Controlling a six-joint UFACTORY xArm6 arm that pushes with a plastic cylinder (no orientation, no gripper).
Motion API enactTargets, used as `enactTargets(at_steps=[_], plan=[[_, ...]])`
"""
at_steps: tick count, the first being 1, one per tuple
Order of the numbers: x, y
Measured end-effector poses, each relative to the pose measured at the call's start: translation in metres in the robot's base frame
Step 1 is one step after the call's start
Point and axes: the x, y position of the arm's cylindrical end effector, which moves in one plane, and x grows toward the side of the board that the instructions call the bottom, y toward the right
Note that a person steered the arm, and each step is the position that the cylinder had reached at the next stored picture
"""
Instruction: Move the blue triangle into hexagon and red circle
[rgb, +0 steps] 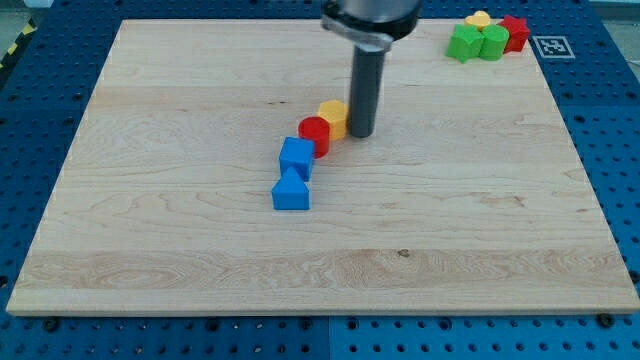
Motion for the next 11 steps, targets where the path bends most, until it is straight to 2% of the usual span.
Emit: enactTargets(at_steps=[1,2,3,4,7,9,10,11], plan=[[0.041,0.023],[0.102,0.044],[0.157,0.001],[0.161,-0.07],[0.094,-0.074],[0.065,-0.069],[0.066,-0.069],[0.08,-0.107]])
